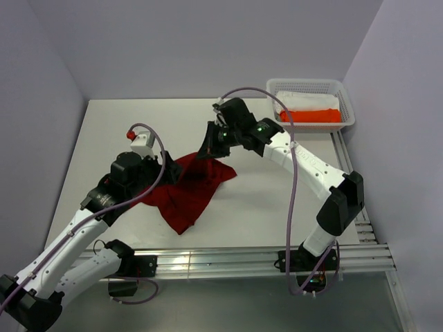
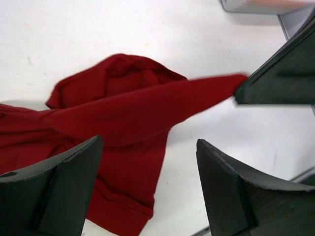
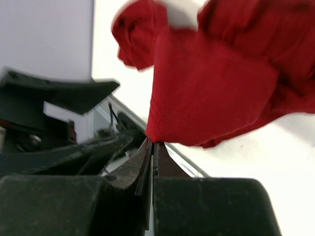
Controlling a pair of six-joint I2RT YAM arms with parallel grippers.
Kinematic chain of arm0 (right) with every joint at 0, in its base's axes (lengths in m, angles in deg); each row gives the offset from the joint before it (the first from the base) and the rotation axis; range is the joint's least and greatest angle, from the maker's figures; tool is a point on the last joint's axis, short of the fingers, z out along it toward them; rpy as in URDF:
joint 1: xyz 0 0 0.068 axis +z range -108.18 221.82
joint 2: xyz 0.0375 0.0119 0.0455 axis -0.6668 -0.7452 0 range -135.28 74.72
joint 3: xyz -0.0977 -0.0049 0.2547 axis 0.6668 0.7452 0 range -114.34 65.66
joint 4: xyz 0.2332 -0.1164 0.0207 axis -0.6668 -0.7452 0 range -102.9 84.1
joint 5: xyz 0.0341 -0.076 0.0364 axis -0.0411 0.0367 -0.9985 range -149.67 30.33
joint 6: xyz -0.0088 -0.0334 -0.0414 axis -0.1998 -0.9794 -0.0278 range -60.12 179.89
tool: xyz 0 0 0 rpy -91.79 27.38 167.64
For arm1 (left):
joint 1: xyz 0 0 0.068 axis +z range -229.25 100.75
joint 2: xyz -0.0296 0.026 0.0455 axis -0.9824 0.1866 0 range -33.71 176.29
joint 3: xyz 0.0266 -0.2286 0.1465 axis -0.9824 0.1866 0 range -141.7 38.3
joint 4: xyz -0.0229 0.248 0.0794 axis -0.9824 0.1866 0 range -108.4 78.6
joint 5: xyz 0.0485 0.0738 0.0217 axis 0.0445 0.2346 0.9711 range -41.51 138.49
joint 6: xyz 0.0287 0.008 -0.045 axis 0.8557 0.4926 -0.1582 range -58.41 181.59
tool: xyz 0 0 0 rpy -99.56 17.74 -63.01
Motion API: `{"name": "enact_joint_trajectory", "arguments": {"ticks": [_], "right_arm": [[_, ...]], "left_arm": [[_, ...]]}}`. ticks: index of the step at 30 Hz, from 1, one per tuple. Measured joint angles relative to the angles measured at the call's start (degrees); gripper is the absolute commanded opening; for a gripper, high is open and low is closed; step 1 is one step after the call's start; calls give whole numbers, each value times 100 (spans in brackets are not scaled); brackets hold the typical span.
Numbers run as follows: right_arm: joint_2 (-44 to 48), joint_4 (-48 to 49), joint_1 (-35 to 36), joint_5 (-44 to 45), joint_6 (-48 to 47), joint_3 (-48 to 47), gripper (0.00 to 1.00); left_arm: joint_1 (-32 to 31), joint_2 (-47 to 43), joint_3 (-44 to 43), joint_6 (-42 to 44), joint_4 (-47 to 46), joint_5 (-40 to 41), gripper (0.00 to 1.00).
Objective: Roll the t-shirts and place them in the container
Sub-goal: Flatten the tshirt
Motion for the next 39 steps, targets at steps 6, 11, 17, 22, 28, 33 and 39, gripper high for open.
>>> {"name": "enact_joint_trajectory", "arguments": {"ticks": [6,11,17,22,28,33,39], "right_arm": [[-345,-304,-741,-197,-122,-1082,0],[-680,-568,-1659,-321,-227,-2151,0],[-632,-697,-2752,-634,-332,-2317,0],[-413,-804,-3508,-898,-450,-2140,0],[232,-796,-3971,-973,-619,-1384,0],[715,-651,-3945,-1084,-636,-544,0],[723,-555,-3939,-1095,-660,-275,0]], "left_arm": [[-4,-332,17,-166,96,365,86],[-4,-426,22,-588,509,1005,92],[-4,-354,26,-844,640,1537,95],[-4,249,24,-1132,608,1746,99],[667,1261,-31,-1543,632,1499,87],[2417,1952,-101,-1834,262,678,84],[3088,3075,-610,-2011,-273,22,66]]}}
